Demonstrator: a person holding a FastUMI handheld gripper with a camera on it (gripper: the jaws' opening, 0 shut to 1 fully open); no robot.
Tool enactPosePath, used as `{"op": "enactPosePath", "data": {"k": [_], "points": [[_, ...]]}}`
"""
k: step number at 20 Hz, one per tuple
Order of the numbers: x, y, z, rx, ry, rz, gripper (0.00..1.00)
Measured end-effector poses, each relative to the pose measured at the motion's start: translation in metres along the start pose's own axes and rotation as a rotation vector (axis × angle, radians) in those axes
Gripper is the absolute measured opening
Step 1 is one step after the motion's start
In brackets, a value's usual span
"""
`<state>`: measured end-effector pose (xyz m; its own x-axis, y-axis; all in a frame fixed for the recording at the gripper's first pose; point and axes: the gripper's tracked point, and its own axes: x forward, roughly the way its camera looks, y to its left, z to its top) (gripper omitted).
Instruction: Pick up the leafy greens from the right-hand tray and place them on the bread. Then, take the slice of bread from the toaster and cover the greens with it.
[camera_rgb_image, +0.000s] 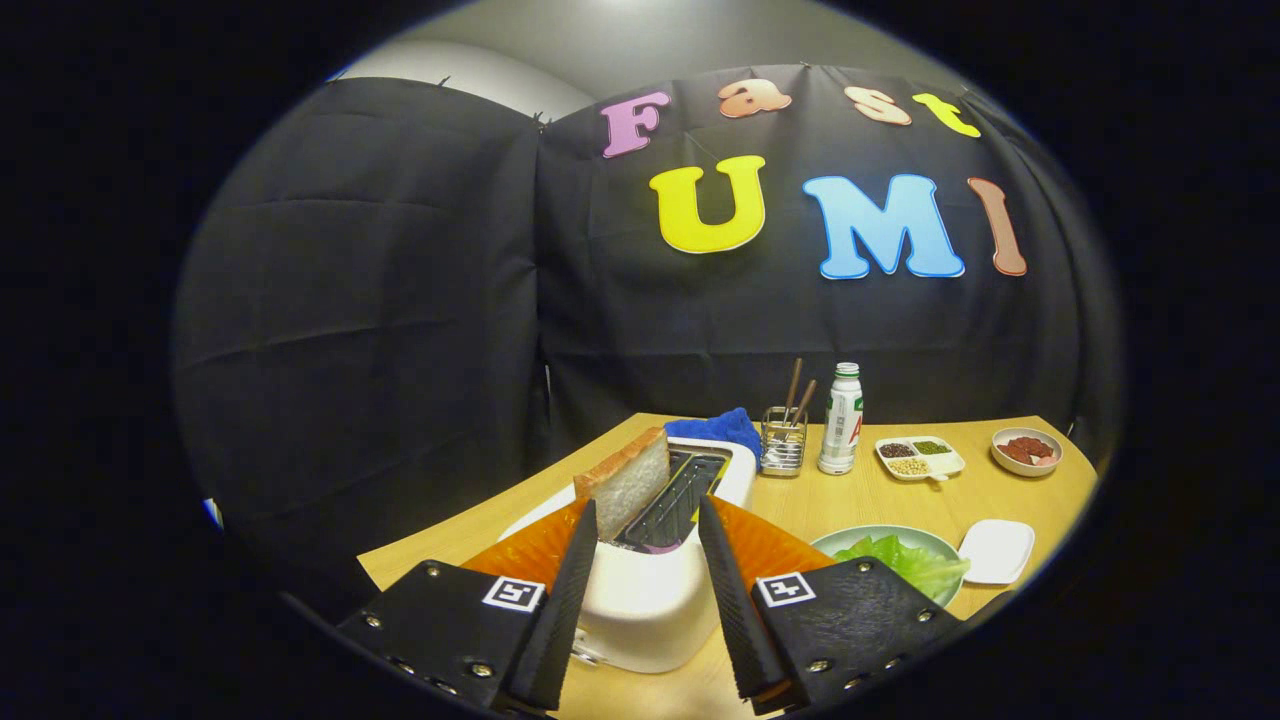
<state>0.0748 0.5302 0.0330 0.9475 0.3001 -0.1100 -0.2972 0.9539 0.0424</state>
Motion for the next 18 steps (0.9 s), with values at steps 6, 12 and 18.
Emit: {"op": "enactPosePath", "data": {"k": [6,12,18], "points": [[0.03,0.017,-0.004,0.004,0.047,-0.042,0.63],[0.048,0.019,-0.008,0.009,0.065,-0.117,0.63],[0.062,0.013,-0.007,-0.059,0.048,-0.245,0.23]]}}
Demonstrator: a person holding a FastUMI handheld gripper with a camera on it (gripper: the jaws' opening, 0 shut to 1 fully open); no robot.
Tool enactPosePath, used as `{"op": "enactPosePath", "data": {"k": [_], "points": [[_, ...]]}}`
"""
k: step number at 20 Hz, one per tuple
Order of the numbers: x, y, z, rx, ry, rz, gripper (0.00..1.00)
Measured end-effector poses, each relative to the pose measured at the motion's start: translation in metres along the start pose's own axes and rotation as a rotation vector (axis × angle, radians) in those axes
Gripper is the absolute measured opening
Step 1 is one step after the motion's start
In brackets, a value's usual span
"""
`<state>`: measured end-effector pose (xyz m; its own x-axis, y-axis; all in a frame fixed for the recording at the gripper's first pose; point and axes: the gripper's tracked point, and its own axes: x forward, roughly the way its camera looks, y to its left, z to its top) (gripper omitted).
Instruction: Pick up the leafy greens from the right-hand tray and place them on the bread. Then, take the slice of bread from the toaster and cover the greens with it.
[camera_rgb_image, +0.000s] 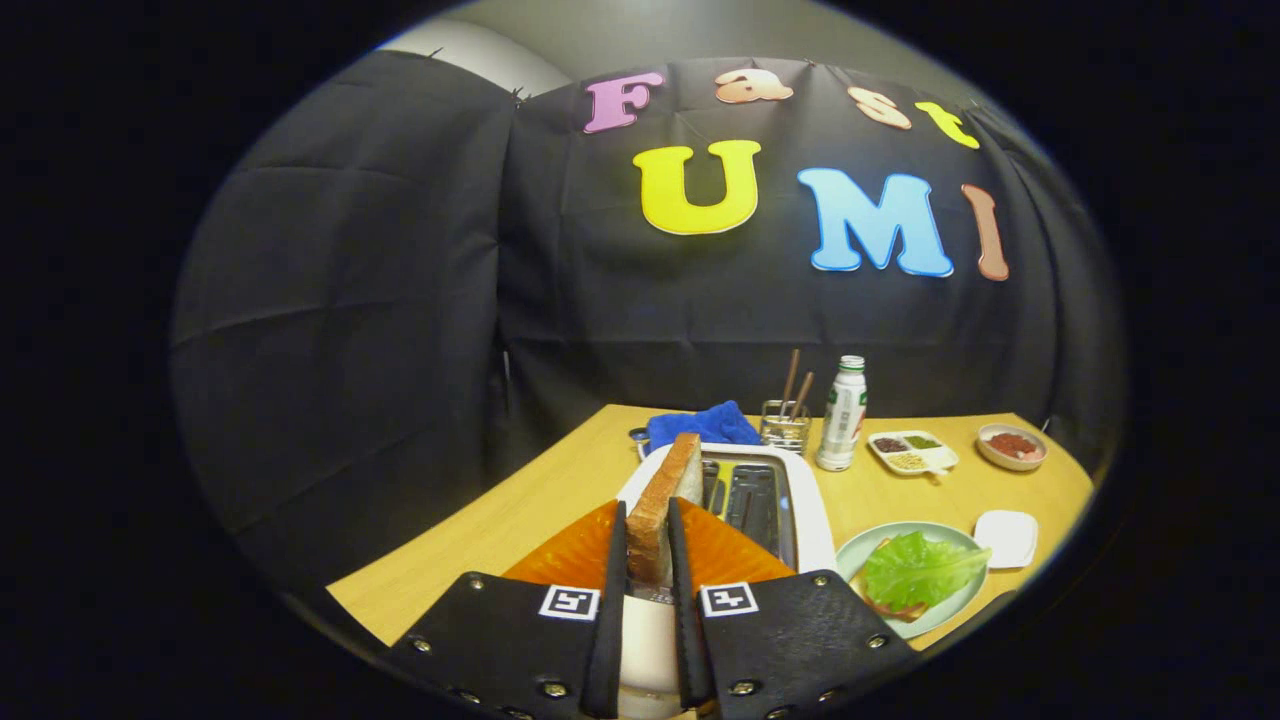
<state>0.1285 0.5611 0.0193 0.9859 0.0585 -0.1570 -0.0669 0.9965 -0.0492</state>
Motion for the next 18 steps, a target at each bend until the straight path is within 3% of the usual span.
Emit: {"op": "enactPosePath", "data": {"k": [2,3,9,18], "points": [[0.006,-0.007,0.0,-0.043,-0.014,-0.069,0.23],[0.012,-0.007,0.003,-0.048,-0.027,-0.066,0.06],[0.002,-0.005,0.007,-0.006,-0.013,-0.047,0.06],[-0.031,-0.009,0.057,0.004,-0.135,-0.014,0.06]]}}
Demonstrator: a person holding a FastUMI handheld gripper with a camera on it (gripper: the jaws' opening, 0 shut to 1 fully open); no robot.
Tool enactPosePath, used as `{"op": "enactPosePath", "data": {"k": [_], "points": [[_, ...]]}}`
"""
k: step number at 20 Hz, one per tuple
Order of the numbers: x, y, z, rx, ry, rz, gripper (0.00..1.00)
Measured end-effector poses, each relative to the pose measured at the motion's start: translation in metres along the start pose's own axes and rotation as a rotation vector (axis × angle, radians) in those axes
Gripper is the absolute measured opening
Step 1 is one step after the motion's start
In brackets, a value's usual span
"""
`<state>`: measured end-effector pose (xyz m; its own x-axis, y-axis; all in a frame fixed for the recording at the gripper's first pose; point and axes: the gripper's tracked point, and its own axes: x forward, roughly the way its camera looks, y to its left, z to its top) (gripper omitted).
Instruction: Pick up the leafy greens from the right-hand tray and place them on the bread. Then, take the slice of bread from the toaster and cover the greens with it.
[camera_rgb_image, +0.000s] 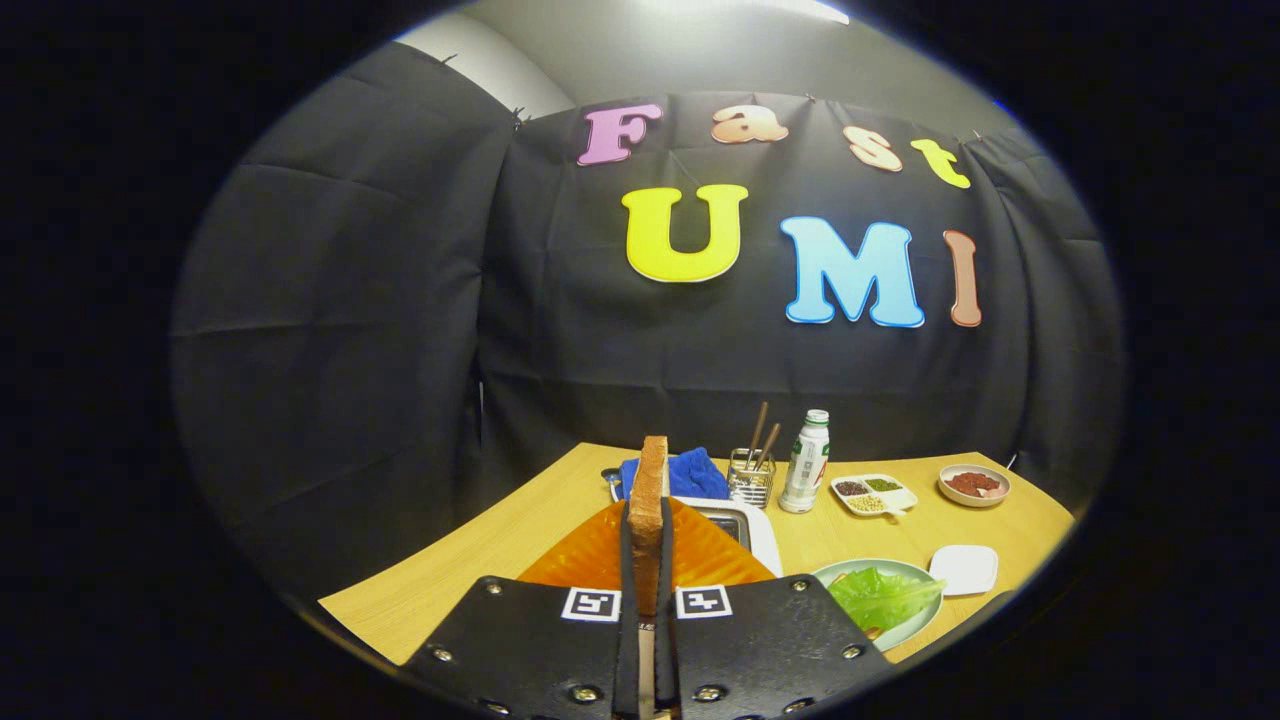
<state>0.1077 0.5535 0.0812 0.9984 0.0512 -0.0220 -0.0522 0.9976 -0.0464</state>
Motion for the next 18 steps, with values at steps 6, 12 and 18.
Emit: {"op": "enactPosePath", "data": {"k": [6,12,18], "points": [[-0.014,-0.028,0.019,0.045,-0.032,0.0,0.06],[-0.021,-0.083,0.027,0.059,-0.049,-0.057,0.06],[-0.025,-0.144,-0.001,0.037,-0.006,-0.112,0.06]]}}
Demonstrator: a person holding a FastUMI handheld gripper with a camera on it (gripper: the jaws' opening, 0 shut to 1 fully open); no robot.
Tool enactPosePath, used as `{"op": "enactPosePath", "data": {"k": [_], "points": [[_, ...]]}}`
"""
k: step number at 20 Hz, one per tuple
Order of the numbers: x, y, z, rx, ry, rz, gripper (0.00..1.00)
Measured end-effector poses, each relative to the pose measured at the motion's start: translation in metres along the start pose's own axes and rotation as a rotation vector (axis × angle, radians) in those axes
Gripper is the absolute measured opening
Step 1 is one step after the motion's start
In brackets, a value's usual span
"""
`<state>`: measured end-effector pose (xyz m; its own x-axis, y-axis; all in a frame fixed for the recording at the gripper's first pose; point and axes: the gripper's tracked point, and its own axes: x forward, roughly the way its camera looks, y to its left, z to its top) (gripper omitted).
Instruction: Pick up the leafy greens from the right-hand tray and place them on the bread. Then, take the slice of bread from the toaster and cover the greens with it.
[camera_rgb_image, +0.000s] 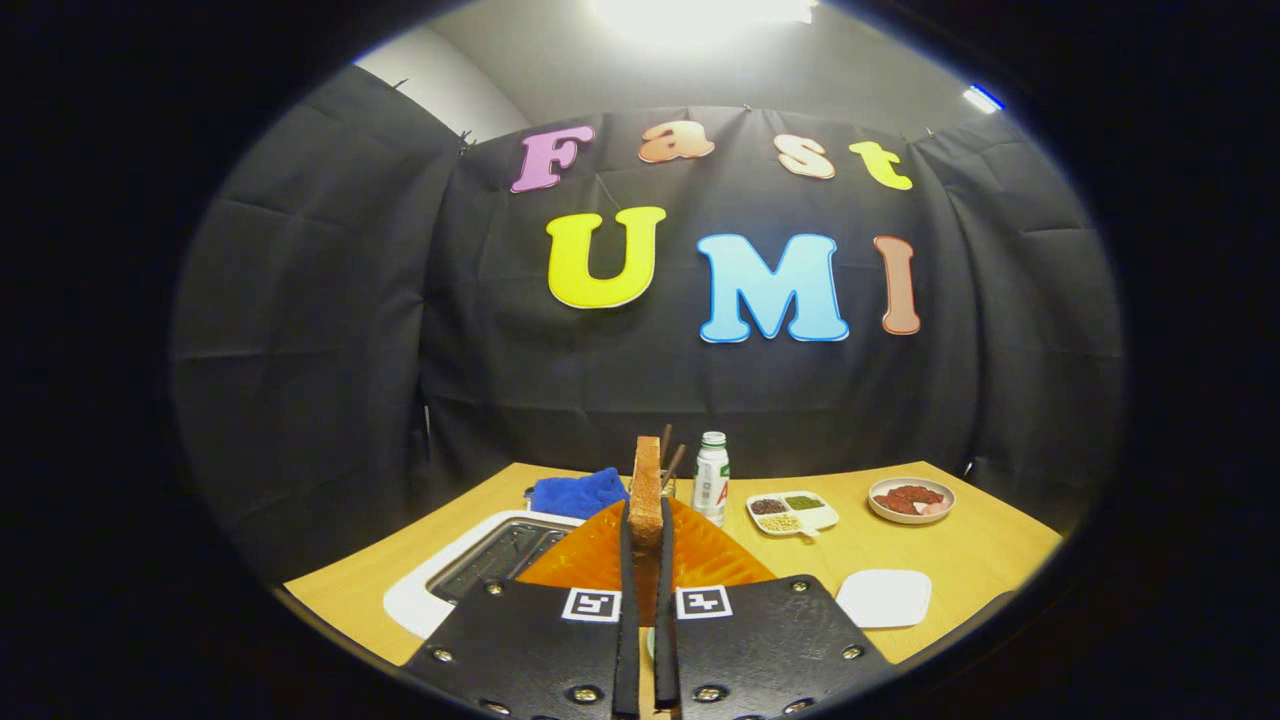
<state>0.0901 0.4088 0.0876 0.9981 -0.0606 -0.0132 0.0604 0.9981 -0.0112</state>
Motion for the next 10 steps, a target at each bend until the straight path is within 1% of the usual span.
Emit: {"op": "enactPosePath", "data": {"k": [3,7,10], "points": [[-0.001,-0.026,-0.02,-0.012,0.03,-0.002,0.06],[-0.009,-0.056,-0.049,-0.008,0.067,0.048,0.06],[-0.01,-0.085,-0.064,-0.01,0.071,0.02,0.06]]}}
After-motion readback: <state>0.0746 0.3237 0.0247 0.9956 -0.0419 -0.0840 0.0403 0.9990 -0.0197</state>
